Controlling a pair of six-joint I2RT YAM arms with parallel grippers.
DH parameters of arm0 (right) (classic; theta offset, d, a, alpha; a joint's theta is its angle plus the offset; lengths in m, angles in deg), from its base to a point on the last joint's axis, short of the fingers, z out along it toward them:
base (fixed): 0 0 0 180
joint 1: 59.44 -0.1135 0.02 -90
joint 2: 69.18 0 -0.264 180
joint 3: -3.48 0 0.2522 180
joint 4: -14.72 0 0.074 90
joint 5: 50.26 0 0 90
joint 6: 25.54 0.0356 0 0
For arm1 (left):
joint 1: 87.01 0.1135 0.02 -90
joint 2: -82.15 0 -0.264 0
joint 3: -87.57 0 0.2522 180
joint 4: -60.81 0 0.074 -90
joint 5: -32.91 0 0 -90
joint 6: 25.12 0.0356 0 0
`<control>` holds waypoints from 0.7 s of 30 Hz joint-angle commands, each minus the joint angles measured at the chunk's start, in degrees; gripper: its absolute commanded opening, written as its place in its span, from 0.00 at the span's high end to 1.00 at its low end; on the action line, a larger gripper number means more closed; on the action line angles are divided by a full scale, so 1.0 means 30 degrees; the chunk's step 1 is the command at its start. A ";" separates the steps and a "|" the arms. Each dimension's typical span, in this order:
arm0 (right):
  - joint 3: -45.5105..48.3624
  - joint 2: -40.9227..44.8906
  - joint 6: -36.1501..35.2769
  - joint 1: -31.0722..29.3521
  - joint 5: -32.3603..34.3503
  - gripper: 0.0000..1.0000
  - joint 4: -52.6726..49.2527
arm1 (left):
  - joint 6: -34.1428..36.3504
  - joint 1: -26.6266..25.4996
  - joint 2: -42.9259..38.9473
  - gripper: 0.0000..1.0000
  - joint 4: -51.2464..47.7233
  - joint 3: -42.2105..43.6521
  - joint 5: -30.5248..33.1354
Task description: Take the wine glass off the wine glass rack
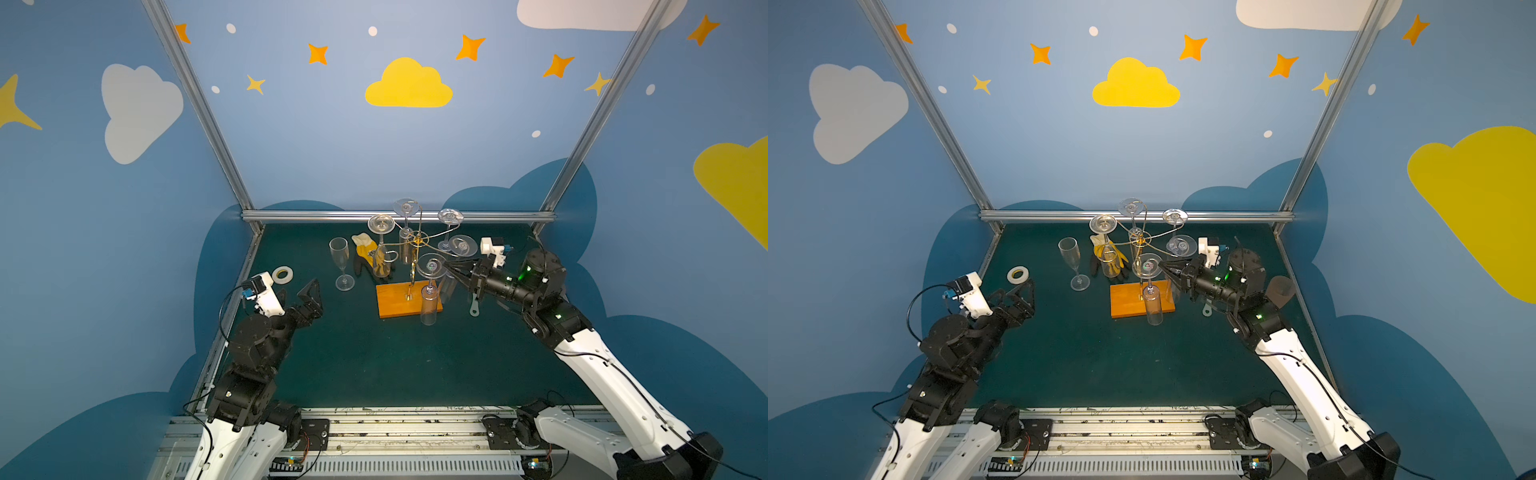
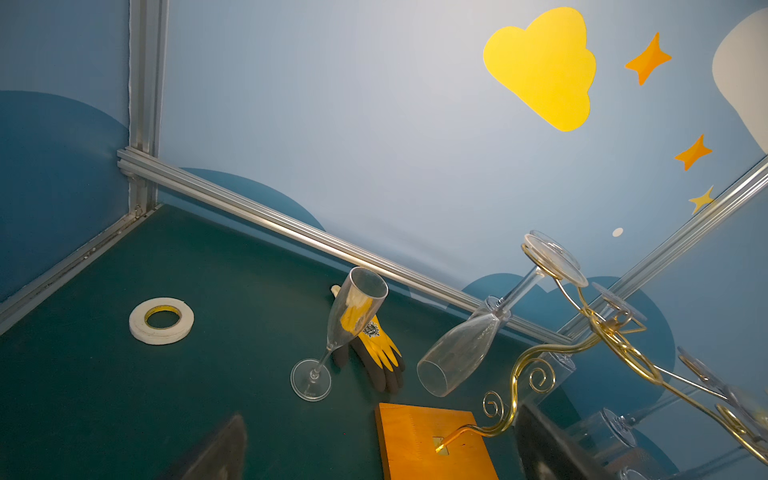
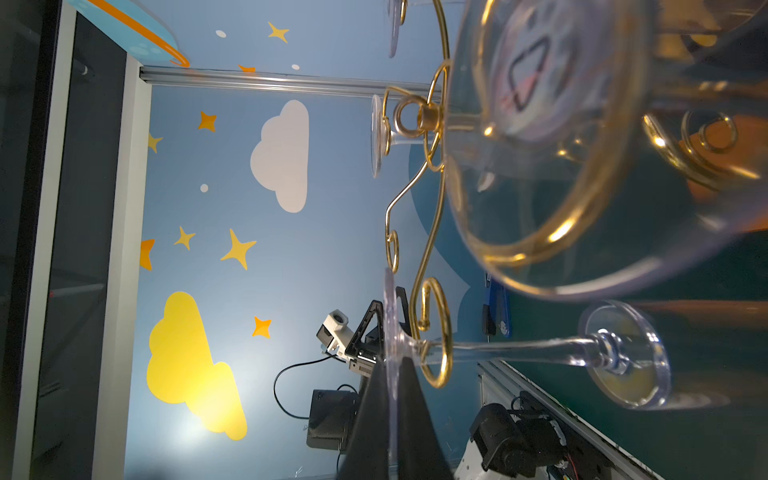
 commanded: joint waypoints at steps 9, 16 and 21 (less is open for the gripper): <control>-0.1870 -0.1281 0.0216 -0.0894 0.0678 1.00 0.1132 | 0.0177 0.0098 0.0059 0.01 -0.0157 -0.0034 -0.0200; -0.2128 -0.1485 0.0073 -0.0922 0.2202 1.00 0.1340 | 0.0396 0.0127 0.0219 0.01 0.0058 -0.0218 -0.0134; -0.2162 -0.1539 0.0218 -0.0637 0.3007 1.00 0.1448 | 0.0503 0.0102 0.0343 0.01 -0.0205 -0.0542 -0.0336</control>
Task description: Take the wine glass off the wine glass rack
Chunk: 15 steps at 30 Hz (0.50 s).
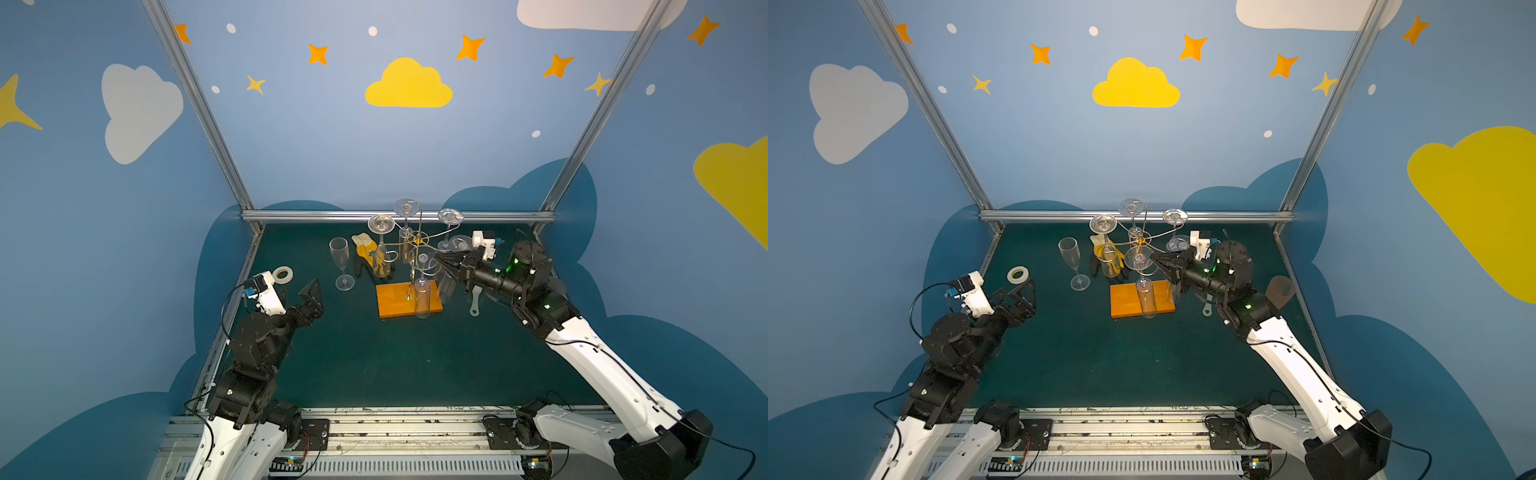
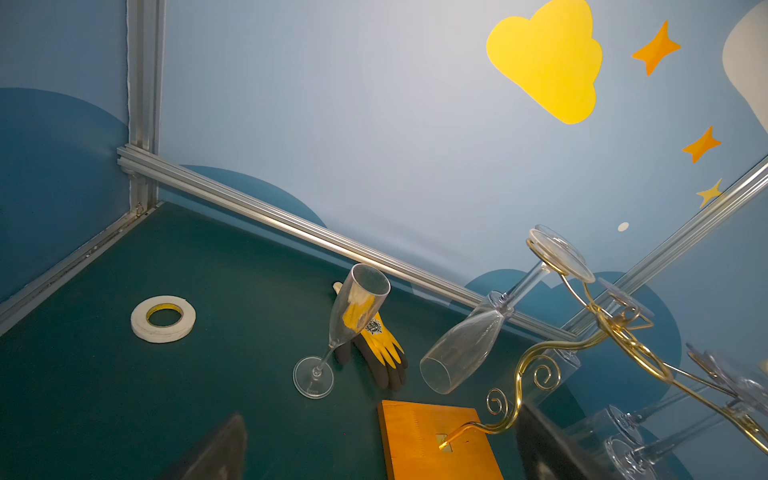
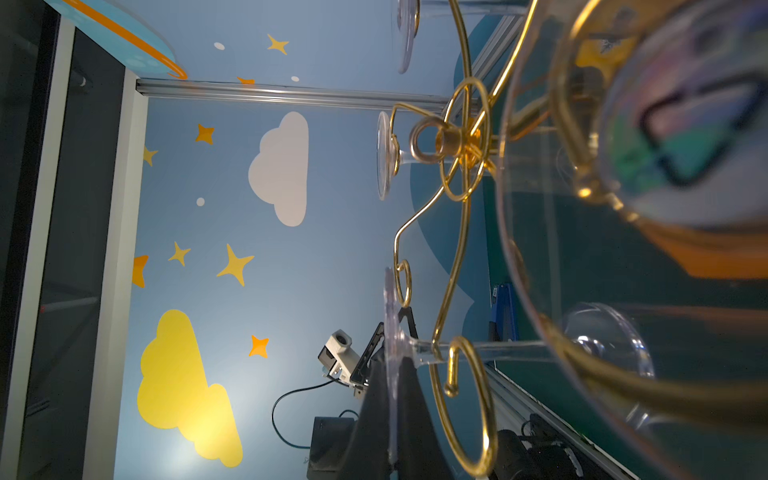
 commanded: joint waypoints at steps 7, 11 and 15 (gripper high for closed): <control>-0.0731 0.0249 0.0142 0.0693 0.1585 1.00 0.0997 | 0.0384 0.0072 -0.0107 0.01 -0.0375 -0.0752 -0.0253; -0.0360 0.0683 0.0293 0.0976 0.1717 1.00 0.0896 | 0.0288 0.0067 -0.0155 0.01 -0.0418 -0.0814 -0.0315; 0.0087 0.1459 0.0323 0.1195 0.1858 1.00 0.0429 | 0.0148 0.0063 -0.0146 0.01 -0.0444 -0.0908 -0.0471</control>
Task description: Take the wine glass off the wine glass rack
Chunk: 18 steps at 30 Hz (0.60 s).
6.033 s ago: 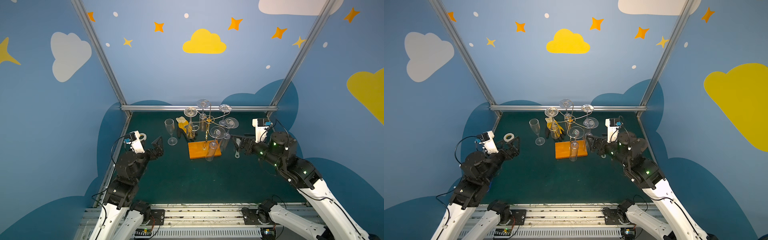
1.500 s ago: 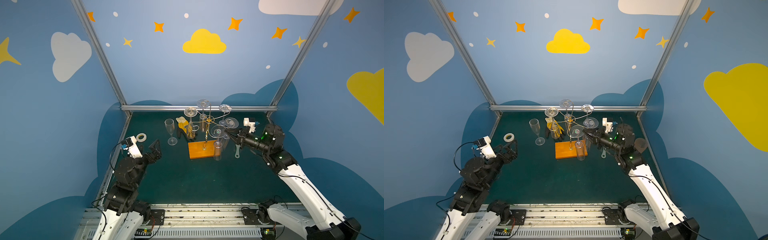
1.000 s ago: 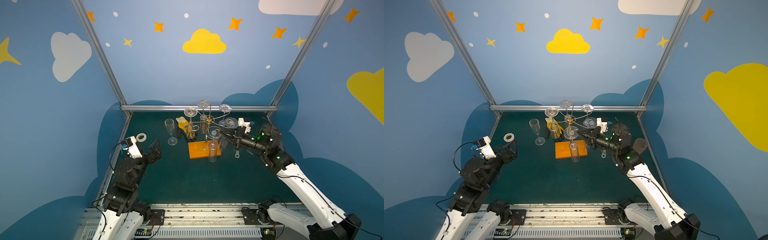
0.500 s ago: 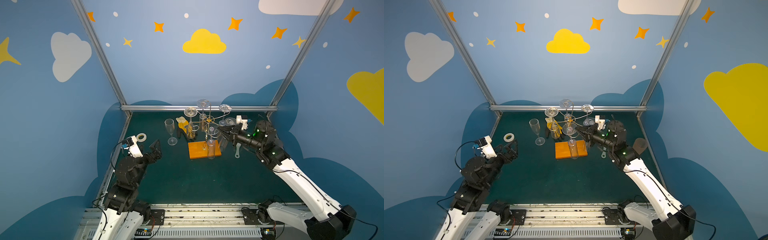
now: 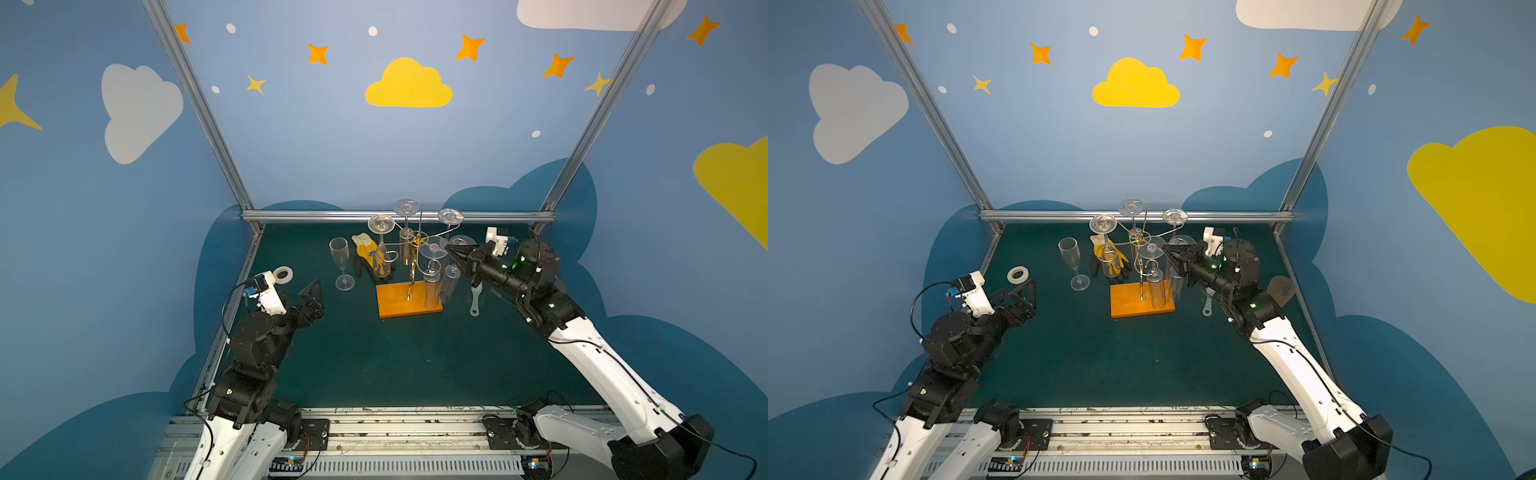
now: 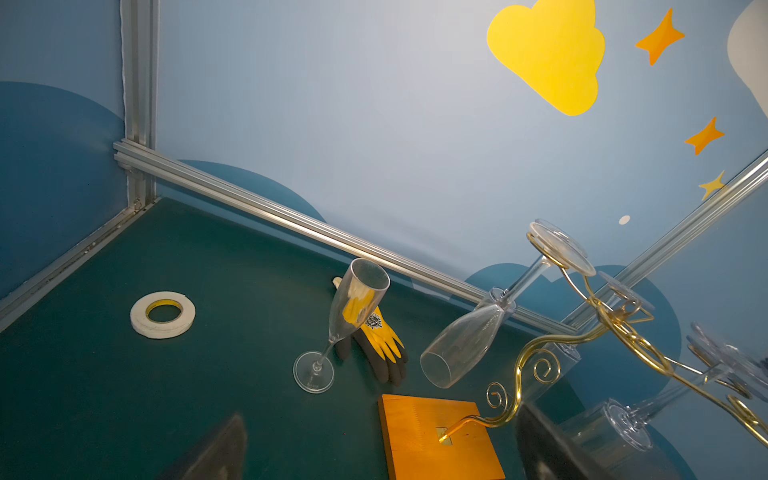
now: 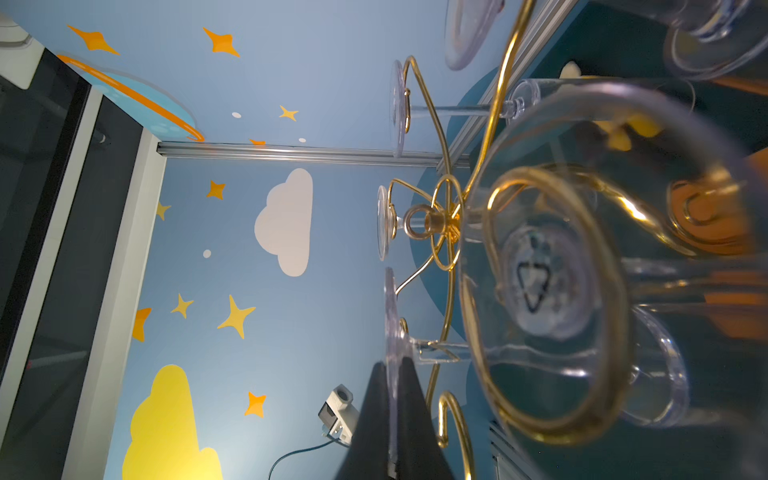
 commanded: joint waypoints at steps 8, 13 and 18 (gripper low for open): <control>0.1566 0.3321 0.0068 0.0541 0.0995 1.00 -0.0785 | 0.0072 0.0062 -0.0341 0.01 -0.0069 -0.0704 -0.0255; 0.2361 0.4973 0.0077 0.0971 0.1234 1.00 -0.1694 | -0.0133 0.0077 -0.0357 0.01 -0.0090 -0.0730 -0.0361; 0.2620 0.6330 -0.0198 0.1441 0.0965 1.00 -0.2886 | -0.0093 0.0079 -0.0141 0.01 0.0004 -0.1068 -0.0627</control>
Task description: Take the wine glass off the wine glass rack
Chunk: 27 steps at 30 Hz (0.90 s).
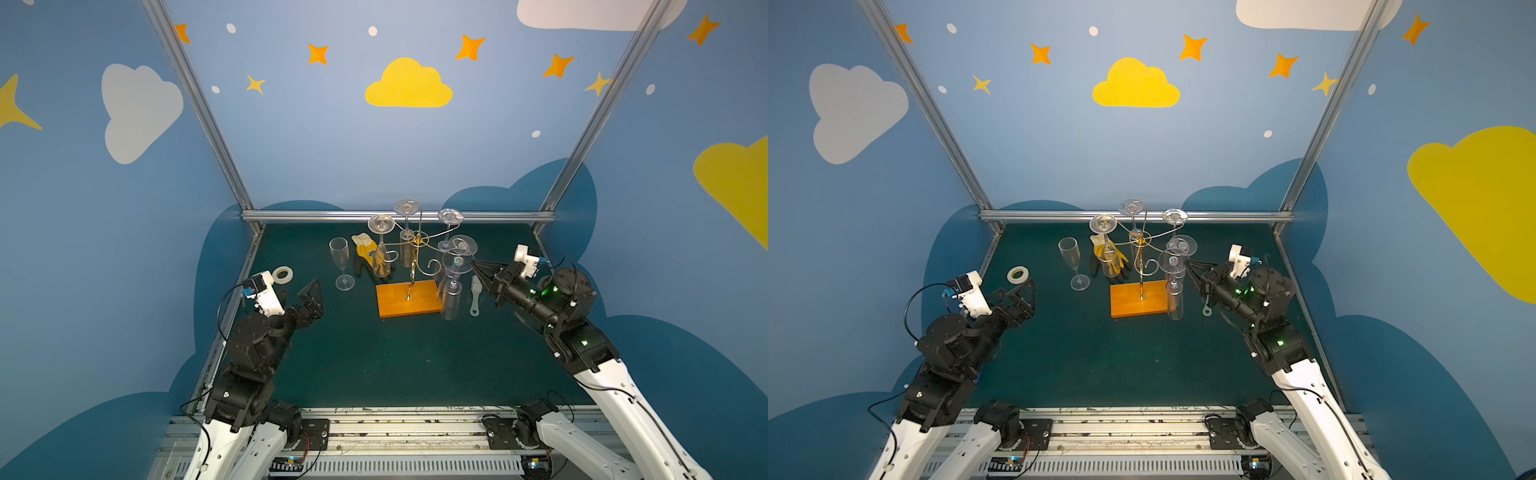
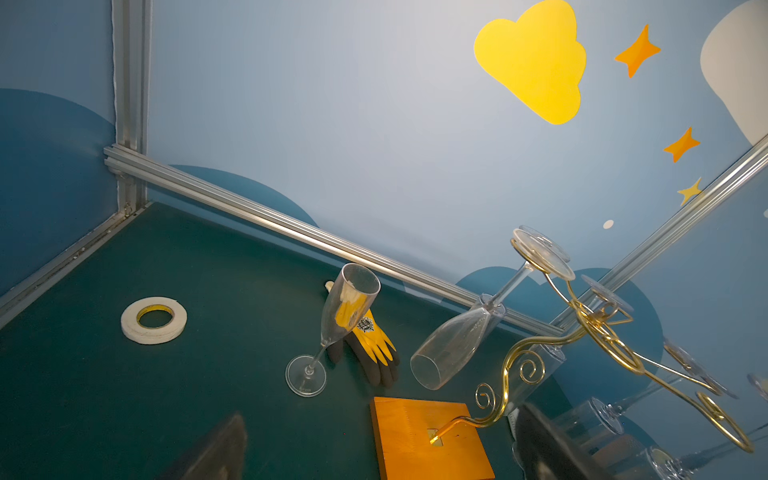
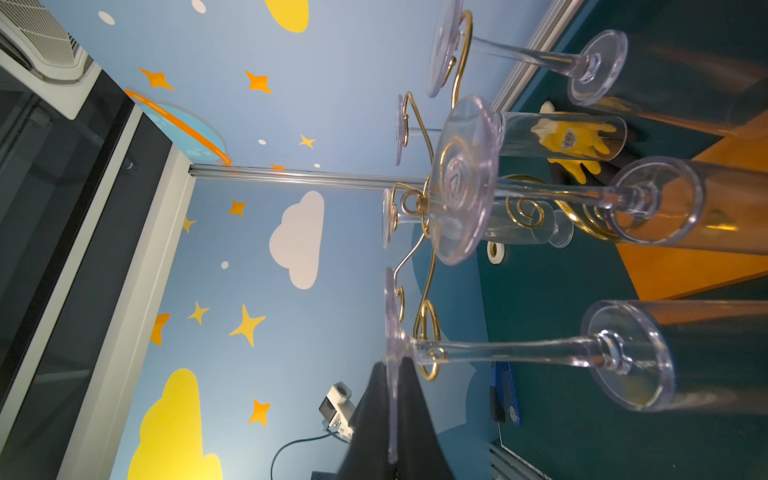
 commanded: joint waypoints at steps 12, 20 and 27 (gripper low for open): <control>-0.0452 0.2911 -0.3630 0.2100 0.0294 1.00 -0.3578 | -0.0310 0.0057 0.1129 0.01 0.0366 -0.2083 -0.1700; -0.2311 0.1798 -0.7560 0.3568 -0.1351 1.00 -0.3349 | -0.0452 0.0060 0.2144 0.01 0.0636 -0.3358 -0.2945; -0.4181 -0.0087 -1.0858 0.4115 -0.4188 1.00 -0.1790 | -0.0752 0.0072 0.2915 0.01 0.0379 -0.4601 -0.4061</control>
